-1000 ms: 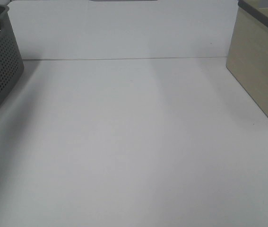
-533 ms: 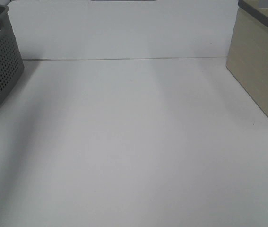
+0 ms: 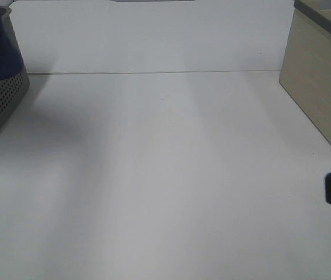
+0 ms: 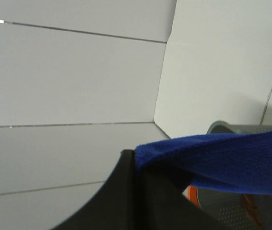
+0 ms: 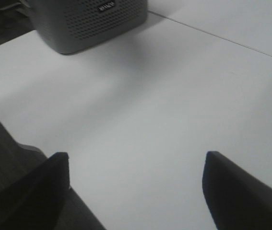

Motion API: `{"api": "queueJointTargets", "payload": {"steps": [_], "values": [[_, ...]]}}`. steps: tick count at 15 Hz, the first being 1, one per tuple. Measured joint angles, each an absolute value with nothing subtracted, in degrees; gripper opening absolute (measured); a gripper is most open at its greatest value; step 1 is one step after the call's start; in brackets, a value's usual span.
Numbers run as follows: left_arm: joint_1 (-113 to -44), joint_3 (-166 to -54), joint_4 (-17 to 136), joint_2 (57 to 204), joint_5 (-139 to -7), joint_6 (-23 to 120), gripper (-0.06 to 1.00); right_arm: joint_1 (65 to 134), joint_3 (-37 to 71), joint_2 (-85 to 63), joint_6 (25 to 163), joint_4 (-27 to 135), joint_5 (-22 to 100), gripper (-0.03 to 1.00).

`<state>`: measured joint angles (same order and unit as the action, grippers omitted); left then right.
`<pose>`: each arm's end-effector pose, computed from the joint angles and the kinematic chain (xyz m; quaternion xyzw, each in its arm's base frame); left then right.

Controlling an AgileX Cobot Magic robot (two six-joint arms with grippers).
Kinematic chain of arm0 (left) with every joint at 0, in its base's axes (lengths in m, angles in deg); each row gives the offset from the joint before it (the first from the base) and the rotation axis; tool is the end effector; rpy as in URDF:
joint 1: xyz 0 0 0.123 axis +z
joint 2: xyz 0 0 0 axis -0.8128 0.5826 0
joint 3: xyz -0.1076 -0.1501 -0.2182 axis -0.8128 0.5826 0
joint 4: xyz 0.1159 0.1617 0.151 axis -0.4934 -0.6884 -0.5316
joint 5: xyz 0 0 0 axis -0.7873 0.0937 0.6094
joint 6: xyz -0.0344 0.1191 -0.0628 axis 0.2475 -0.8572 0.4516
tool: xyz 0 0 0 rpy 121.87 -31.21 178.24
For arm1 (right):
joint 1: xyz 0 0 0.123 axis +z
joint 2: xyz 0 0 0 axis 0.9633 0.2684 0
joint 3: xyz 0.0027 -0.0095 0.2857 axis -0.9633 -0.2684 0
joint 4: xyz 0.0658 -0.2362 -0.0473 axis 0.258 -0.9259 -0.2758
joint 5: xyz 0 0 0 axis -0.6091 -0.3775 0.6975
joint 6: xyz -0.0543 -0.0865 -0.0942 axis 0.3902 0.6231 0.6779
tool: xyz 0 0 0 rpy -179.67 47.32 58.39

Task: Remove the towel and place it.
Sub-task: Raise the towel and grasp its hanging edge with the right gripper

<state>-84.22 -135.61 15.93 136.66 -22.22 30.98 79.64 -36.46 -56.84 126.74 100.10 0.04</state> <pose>0.2935 -0.1029 0.5133 0.5337 0.6065 0.3539 0.4713 0.1011 0.0933 0.2740 -0.2909 0.7820 0.2387 0.4968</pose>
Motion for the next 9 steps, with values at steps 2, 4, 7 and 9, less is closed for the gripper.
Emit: {"api": "queueJointTargets", "payload": {"steps": [2, 4, 7, 9], "values": [[-88.8, -135.6, 17.0, 136.7, -22.2, 29.3, 0.00, 79.6, -36.5, -46.3, 143.9, 114.5, 0.1, 0.75], [-91.4, -135.6, 17.5, 136.7, -22.2, 27.0, 0.00, 79.6, -36.3, -37.7, 157.6, 124.7, -0.5, 0.75], [-94.2, -135.6, 18.0, 136.7, -22.2, 25.4, 0.00, 79.6, -32.4, -14.8, 182.8, 142.9, -13.5, 0.75], [-96.1, -135.6, 20.2, 136.7, -21.0, 24.1, 0.00, 79.6, -28.4, -6.8, 186.1, 144.6, -18.6, 0.75]]}}
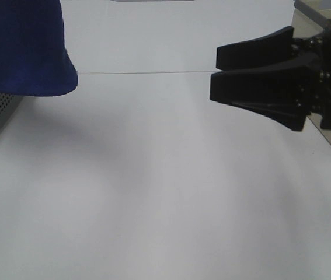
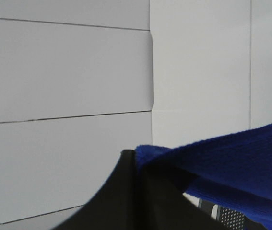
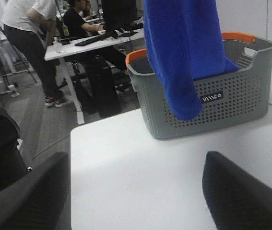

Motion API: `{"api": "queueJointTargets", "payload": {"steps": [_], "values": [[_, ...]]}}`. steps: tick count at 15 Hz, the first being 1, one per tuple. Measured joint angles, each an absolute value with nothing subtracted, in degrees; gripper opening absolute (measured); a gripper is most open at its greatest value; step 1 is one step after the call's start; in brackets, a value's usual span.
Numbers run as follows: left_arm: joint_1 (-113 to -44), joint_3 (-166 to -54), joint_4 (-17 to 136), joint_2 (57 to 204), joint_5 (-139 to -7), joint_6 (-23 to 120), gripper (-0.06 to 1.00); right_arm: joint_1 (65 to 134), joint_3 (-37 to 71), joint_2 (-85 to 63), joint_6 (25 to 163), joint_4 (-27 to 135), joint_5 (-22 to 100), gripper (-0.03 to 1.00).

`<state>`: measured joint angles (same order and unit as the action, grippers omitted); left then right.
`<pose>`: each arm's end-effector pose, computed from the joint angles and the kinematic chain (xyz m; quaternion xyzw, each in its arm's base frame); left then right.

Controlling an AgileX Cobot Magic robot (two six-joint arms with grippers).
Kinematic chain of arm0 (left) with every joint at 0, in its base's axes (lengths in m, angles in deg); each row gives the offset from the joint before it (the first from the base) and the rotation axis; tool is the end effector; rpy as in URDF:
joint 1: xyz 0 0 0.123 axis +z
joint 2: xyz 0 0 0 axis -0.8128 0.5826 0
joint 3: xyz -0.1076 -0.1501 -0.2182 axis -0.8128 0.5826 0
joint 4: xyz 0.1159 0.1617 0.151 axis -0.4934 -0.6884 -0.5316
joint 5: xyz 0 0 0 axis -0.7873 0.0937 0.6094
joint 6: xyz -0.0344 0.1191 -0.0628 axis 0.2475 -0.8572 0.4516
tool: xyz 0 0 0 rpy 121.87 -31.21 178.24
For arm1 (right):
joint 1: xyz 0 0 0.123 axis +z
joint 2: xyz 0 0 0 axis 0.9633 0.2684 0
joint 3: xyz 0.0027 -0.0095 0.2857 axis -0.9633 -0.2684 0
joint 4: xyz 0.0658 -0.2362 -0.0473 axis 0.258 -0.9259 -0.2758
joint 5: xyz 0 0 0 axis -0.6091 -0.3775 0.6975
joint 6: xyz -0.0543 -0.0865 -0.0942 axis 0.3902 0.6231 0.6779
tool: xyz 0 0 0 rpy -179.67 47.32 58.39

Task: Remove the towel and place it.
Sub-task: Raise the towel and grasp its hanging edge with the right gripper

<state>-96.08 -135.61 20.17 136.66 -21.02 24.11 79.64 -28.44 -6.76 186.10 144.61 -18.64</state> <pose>0.2621 -0.1665 0.5074 0.6329 0.5227 0.2971 0.4878 0.2278 0.1481 0.2546 -0.3726 0.6549 0.4447 0.4842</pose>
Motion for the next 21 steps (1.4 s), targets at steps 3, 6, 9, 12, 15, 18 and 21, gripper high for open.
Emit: {"api": "queueJointTargets", "payload": {"steps": [3, 6, 9, 12, 15, 18, 21], "values": [[-97.3, -135.6, 24.4, 136.7, -21.0, 21.5, 0.00, 81.5, -19.7, 6.9, 188.2, 145.0, -20.5, 0.75], [-97.3, -135.6, 27.9, 136.7, -21.0, 18.4, 0.00, 88.4, -9.3, 16.7, 186.6, 145.1, -20.5, 0.75], [-97.3, -135.6, 30.7, 136.7, -21.0, 17.9, 0.00, 94.3, 0.6, 23.5, 185.1, 145.1, -20.5, 0.75], [-97.3, -135.6, 31.8, 136.7, -21.0, 17.8, 0.00, 100.2, 6.8, 26.6, 184.7, 144.6, -20.5, 0.75], [-97.3, -135.6, 32.2, 136.7, -21.0, 17.9, 0.00, 104.0, 7.3, 26.7, 183.5, 142.3, -20.6, 0.75], [-97.3, -135.6, 32.3, 136.7, -21.0, 18.4, 0.00, 107.0, 7.3, 27.1, 182.1, 138.9, -20.6, 0.75], [-97.3, -135.6, 32.3, 136.7, -21.0, 19.0, 0.00, 109.7, 7.3, 27.1, 181.9, 137.0, -20.6, 0.75]]}}
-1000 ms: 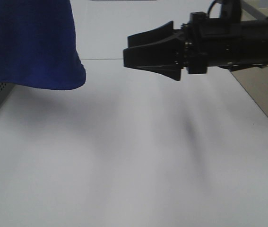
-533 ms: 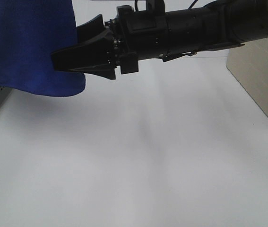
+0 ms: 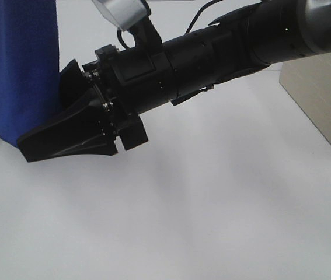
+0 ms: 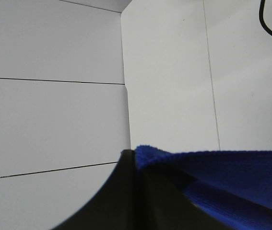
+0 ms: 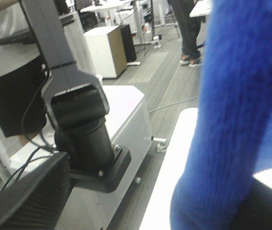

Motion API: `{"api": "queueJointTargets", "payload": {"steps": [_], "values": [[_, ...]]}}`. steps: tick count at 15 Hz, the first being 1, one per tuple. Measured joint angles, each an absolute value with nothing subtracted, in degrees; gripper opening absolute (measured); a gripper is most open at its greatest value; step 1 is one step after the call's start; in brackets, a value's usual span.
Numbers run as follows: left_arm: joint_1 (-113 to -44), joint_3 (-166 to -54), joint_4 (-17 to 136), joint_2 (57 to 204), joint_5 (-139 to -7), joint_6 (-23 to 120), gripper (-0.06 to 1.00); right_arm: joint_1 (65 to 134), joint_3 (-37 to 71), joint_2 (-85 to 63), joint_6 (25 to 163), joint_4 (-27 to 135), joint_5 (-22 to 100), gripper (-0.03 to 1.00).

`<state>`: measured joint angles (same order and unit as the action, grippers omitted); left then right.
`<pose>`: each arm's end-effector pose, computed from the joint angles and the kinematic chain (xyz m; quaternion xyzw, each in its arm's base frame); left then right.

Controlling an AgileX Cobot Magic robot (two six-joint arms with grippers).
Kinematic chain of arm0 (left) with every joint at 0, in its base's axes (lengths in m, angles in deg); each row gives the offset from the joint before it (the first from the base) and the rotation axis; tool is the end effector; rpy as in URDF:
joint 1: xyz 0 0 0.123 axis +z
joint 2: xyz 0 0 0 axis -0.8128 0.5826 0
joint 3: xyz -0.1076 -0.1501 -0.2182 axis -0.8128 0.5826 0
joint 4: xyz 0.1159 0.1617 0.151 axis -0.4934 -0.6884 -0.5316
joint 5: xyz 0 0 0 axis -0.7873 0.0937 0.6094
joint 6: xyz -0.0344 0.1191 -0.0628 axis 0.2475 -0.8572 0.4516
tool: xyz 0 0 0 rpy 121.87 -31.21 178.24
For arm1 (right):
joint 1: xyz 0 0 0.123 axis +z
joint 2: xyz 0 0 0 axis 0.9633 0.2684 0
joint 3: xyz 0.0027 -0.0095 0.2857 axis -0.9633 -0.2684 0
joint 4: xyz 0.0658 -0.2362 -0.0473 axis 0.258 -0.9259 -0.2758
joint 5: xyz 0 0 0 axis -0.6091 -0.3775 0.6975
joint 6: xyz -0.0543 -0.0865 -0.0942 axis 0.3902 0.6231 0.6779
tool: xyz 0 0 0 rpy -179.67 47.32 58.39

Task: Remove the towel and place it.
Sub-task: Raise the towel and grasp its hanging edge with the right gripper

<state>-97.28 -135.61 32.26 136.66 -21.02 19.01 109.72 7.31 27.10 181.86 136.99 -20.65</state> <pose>0.2462 -0.1916 0.5004 0.6712 0.4986 0.2131 0.5055 0.2469 0.3338 0.2172 -0.5686 0.5272 0.5505 0.3093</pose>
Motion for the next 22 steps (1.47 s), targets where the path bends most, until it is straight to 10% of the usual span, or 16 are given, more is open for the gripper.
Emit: {"api": "queueJointTargets", "payload": {"steps": [7, 14, 22], "values": [[-97.3, -135.6, 32.3, 136.7, -21.1, 19.1, 0.00, 109.1, 7.3, 27.1, 176.9, 134.9, -20.7, 0.55], [-97.3, -135.6, 32.4, 136.7, -21.1, 19.1, 0.00, 109.1, 7.3, 27.1, 171.4, 135.7, -20.7, 0.02], [-97.3, -135.6, 32.6, 136.7, -21.1, 19.5, 0.00, 109.0, 7.4, 27.1, 156.4, 135.6, -9.3, 0.02]]}}
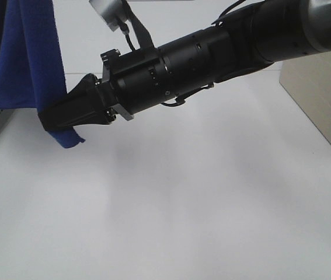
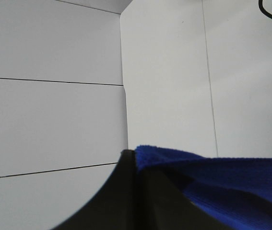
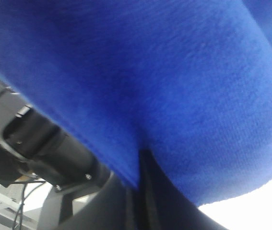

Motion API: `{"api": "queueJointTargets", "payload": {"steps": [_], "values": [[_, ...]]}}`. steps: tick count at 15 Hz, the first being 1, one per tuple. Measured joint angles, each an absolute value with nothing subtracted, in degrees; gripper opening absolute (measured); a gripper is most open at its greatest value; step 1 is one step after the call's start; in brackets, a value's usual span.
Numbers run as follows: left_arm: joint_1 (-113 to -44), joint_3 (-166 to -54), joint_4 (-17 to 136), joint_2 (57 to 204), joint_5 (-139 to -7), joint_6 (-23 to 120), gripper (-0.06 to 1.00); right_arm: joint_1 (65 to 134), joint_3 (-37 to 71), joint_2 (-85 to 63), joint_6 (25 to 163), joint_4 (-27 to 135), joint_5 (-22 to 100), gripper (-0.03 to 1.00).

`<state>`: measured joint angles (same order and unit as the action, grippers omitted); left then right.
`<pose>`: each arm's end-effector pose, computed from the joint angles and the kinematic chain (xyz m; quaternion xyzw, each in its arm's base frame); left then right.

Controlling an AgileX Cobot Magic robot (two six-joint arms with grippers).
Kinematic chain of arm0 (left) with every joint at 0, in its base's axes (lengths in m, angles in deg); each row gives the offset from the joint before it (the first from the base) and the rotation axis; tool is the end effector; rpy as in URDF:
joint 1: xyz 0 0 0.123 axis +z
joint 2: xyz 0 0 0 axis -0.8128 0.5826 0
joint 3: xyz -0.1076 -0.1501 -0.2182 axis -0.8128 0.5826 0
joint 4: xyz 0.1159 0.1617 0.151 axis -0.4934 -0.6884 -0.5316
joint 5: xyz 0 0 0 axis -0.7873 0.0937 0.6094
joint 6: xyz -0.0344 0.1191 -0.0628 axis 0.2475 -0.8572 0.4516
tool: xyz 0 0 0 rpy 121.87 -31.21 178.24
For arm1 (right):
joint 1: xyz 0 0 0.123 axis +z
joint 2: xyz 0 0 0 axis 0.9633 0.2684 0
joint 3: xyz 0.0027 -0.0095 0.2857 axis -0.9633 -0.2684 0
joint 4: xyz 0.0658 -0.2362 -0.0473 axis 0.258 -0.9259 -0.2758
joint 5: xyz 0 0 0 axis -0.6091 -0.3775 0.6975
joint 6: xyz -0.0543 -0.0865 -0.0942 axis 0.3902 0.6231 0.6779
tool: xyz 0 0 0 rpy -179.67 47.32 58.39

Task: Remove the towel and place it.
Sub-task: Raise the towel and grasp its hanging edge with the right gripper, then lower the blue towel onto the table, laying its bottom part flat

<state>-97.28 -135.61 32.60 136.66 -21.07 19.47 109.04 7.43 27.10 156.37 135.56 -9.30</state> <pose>0.2458 -0.1922 0.5004 0.6692 0.5014 0.2082 0.5074 0.2730 0.3313 0.2010 -0.4195 0.6967 0.5351 0.2286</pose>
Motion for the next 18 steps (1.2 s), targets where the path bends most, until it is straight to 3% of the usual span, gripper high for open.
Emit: {"api": "queueJointTargets", "payload": {"steps": [7, 14, 18], "values": [[-97.3, -135.6, 30.6, 136.7, -23.0, 34.0, 0.00, 108.1, 12.1, 19.9, 131.2, 112.7, -1.6, 0.02], [-97.3, -135.6, 28.2, 139.4, -36.1, 46.6, 0.00, 96.5, 17.1, 6.2, 117.2, 102.9, 0.5, 0.02], [-97.3, -135.6, 28.1, 141.5, -47.9, 51.6, 0.00, 94.9, 25.4, 1.4, 106.5, 82.1, -1.3, 0.02]]}}
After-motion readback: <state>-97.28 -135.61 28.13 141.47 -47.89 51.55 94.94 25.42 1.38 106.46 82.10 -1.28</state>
